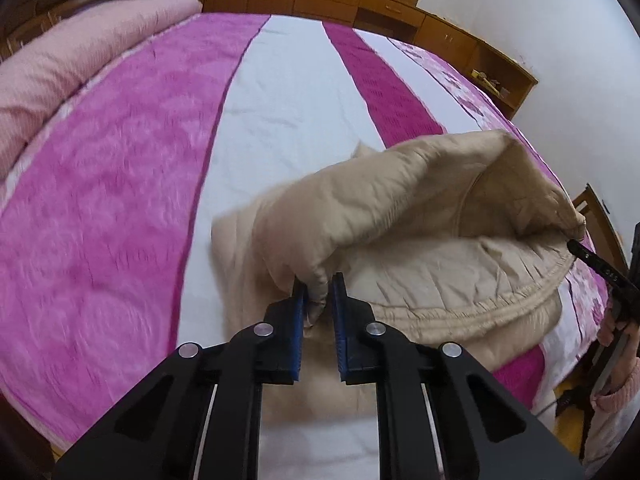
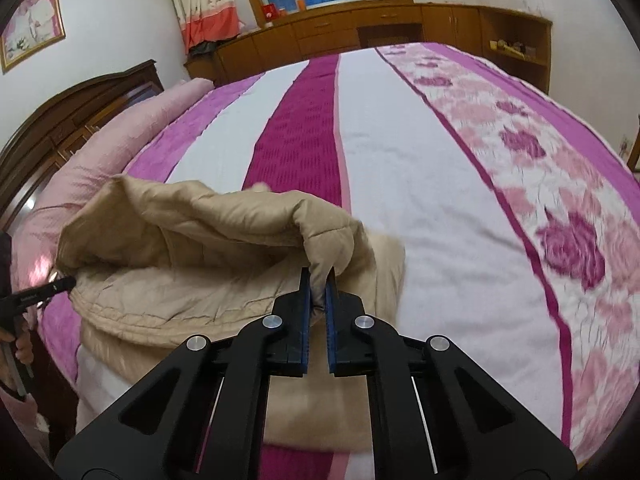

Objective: Fold large clothes

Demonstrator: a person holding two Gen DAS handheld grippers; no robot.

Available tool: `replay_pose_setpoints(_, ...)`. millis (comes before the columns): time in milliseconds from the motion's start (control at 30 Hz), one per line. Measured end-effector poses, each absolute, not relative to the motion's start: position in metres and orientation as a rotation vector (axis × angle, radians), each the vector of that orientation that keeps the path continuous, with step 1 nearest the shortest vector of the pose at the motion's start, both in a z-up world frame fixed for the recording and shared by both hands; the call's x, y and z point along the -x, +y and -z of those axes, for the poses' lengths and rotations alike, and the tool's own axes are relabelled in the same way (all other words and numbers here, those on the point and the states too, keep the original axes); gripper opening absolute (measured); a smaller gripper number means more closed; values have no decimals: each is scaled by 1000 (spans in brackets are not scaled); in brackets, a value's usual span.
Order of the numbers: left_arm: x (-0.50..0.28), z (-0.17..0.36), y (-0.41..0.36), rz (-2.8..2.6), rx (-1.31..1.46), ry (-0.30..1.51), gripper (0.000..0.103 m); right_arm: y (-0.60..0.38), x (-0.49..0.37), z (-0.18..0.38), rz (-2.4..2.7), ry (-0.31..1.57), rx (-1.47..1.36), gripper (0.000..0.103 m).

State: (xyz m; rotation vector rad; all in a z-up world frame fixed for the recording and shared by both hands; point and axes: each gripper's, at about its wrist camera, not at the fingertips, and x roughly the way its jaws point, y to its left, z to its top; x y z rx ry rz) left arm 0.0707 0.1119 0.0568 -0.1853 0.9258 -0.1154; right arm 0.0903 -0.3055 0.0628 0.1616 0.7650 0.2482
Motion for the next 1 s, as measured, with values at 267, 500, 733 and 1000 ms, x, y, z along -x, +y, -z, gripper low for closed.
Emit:
replay_pose_setpoints(267,-129,-65,114,62,156,890,21,-296,-155,-54,-195,817,-167,7)
replay_pose_setpoints(500,-121,-76,128,15,129,857,68,-312,-156,-64,-207,799,-224,28)
replay_pose_setpoints(733,-95,-101,143,19,107,811,73,-327,-131,-74,-225,775,-190,44)
replay_pose_setpoints(1000,-88,-92,127,68,103,833,73,-308,-124,-51,-261,840,-121,52)
